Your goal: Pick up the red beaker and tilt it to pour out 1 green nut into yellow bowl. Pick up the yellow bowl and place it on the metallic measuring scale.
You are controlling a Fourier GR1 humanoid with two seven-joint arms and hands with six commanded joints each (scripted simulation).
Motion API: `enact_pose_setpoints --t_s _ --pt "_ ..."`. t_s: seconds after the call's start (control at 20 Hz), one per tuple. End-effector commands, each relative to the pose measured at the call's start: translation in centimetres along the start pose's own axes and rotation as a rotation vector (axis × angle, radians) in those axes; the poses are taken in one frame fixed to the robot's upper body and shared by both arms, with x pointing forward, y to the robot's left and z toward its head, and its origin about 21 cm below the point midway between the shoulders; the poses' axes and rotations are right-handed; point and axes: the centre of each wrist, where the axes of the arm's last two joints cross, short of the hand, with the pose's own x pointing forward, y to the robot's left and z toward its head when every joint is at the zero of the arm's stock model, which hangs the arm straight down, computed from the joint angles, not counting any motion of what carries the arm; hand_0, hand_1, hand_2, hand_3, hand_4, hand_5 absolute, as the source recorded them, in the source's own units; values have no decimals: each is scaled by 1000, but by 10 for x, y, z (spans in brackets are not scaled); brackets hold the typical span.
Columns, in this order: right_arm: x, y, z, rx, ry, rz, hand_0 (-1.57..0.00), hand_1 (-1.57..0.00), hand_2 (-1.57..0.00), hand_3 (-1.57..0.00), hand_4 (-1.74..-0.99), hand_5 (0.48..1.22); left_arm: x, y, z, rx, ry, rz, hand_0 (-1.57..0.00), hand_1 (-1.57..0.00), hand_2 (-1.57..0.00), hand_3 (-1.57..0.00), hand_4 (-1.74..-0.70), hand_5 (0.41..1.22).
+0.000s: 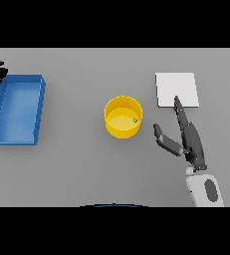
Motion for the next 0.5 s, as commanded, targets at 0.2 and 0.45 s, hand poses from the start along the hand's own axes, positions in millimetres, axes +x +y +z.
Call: enact_pose_setpoints --t_s 0.2,0.45 --pt "2 0 0 -2 -2 7 1 1 1 1 -1159 669 -6 8 28 -155 -90 -143 -1495 -1380 -1311 -1098 -1155 740" --pt "1 0 3 1 -23 12 1 1 1 1 -1147 680 -21 20 67 -285 -117 -224 -513 -452 -429 -361 -785 656"
